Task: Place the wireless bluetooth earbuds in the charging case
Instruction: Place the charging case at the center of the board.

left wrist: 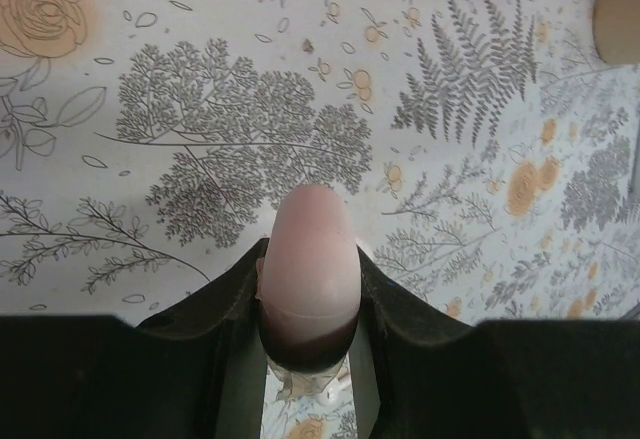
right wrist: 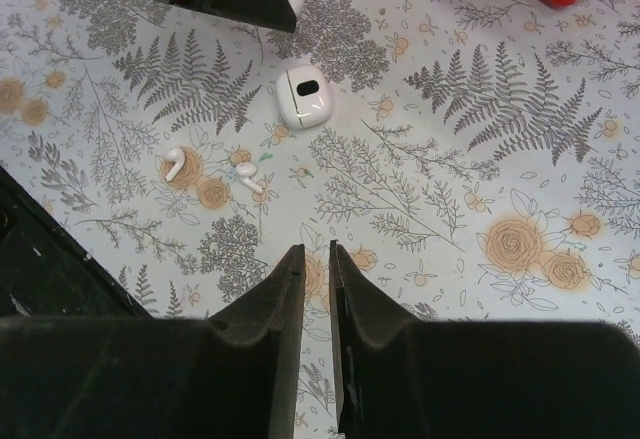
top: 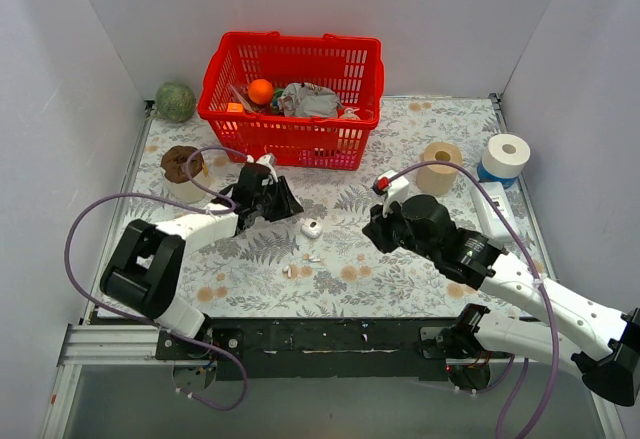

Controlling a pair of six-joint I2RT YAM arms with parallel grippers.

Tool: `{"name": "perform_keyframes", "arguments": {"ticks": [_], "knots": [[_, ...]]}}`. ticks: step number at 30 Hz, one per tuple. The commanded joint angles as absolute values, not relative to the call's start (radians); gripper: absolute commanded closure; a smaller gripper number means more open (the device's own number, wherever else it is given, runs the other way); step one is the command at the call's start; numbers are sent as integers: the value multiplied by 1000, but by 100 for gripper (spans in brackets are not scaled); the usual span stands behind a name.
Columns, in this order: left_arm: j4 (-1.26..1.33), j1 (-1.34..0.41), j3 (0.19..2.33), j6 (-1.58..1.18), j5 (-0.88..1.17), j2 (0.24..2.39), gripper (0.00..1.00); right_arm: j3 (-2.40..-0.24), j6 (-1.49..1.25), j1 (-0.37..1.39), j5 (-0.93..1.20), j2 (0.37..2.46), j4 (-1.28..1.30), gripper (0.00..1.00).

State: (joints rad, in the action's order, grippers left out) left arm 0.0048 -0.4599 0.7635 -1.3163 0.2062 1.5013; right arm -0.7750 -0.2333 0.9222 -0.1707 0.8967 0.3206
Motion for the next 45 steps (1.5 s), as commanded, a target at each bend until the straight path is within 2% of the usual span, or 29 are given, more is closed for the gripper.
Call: {"name": "perform_keyframes", "arguments": {"ticks": [1,10,12,13,17,20,27,35,37,39,40,41,43,45], "knots": [[11,-449,836,-1335,118,1580,100,-758,-235,920,-140,867,244,77],[-28,-425,874,-1318,95,1692,98,-747,-215,920,-130,861,247,76],[-34,-423,868,-1315,91,1690,91,-747,-215,920,-130,861,247,76],[-37,-420,865,-1315,91,1689,83,-746,-215,920,-133,859,247,76],[-48,-414,847,-1309,87,1672,63,-733,-215,920,-135,857,244,75],[-64,-408,830,-1304,80,1651,52,-729,-218,920,-137,857,242,75],[-109,-373,795,-1293,64,1572,43,-724,-222,920,-135,853,244,75],[-244,-351,787,-1240,12,1329,38,-710,-222,920,-144,845,239,74],[-249,-353,781,-1246,-14,1275,26,-712,-218,920,-147,844,236,75],[-229,-353,775,-1304,-2,1197,22,-715,-213,920,-155,845,230,74],[-183,-354,750,-1339,-2,1166,7,-719,-213,920,-155,847,230,74],[-161,-353,730,-1389,-15,1138,2,-722,-212,920,-158,850,232,74],[-79,-353,662,-1479,49,1076,2,-729,-212,920,-156,850,235,74],[36,-353,608,-1419,258,1037,2,-739,-209,920,-153,851,238,74]]}}
